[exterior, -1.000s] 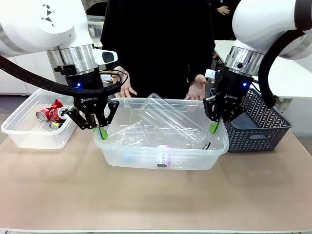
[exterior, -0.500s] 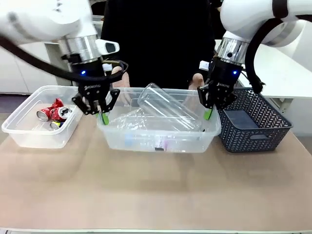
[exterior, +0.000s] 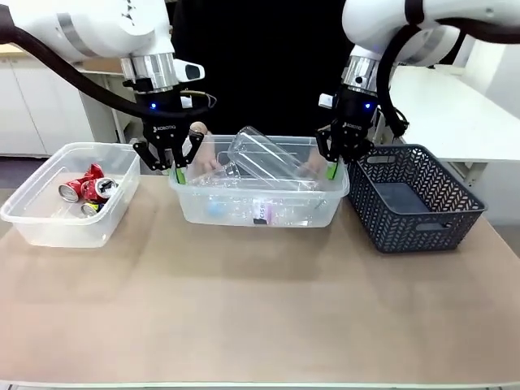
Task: Sort the waste into each basket.
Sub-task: Offer the picked Organizing box to the human.
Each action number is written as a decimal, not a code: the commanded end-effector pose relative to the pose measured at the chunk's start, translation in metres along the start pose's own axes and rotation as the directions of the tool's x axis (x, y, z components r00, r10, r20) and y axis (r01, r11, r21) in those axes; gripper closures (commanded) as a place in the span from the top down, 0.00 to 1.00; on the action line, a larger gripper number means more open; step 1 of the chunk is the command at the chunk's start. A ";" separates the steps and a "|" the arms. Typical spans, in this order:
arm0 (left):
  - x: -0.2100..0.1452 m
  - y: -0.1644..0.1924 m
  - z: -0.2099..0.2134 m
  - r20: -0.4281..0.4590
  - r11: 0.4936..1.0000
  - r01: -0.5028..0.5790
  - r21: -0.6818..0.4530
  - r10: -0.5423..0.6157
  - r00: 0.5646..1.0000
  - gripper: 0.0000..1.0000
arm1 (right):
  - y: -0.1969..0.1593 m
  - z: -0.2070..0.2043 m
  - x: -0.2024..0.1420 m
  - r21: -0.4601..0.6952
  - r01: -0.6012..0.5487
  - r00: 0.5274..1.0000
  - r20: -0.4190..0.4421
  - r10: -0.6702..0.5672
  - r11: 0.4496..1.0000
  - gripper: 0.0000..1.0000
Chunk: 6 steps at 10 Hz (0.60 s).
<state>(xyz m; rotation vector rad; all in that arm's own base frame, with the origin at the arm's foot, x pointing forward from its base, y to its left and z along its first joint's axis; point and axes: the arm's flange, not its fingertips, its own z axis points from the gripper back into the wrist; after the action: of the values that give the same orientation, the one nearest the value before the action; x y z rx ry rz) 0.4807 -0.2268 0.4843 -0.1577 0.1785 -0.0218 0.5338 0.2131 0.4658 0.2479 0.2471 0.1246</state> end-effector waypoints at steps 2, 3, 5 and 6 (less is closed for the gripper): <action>-0.006 -0.001 0.002 0.009 1.000 0.006 0.006 -0.006 1.000 0.07 | 0.002 0.002 -0.004 -0.001 -0.003 1.000 0.003 0.003 1.000 0.04; -0.006 -0.001 0.002 0.009 1.000 0.006 0.006 -0.006 1.000 0.07 | 0.002 0.002 -0.004 -0.001 -0.003 1.000 0.003 0.003 1.000 0.04; -0.006 -0.001 0.002 0.009 1.000 0.006 0.006 -0.006 1.000 0.07 | 0.002 0.002 -0.004 -0.001 -0.003 1.000 0.003 0.003 1.000 0.04; -0.006 -0.001 0.002 0.009 1.000 0.006 0.006 -0.006 1.000 0.07 | 0.002 0.002 -0.004 -0.001 -0.003 1.000 0.003 0.003 1.000 0.04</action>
<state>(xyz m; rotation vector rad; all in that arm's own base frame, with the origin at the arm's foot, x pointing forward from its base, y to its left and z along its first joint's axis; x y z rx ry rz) 0.4776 -0.2304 0.4874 -0.1569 0.1755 -0.0308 0.5348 0.2120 0.4645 0.2454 0.2449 0.1228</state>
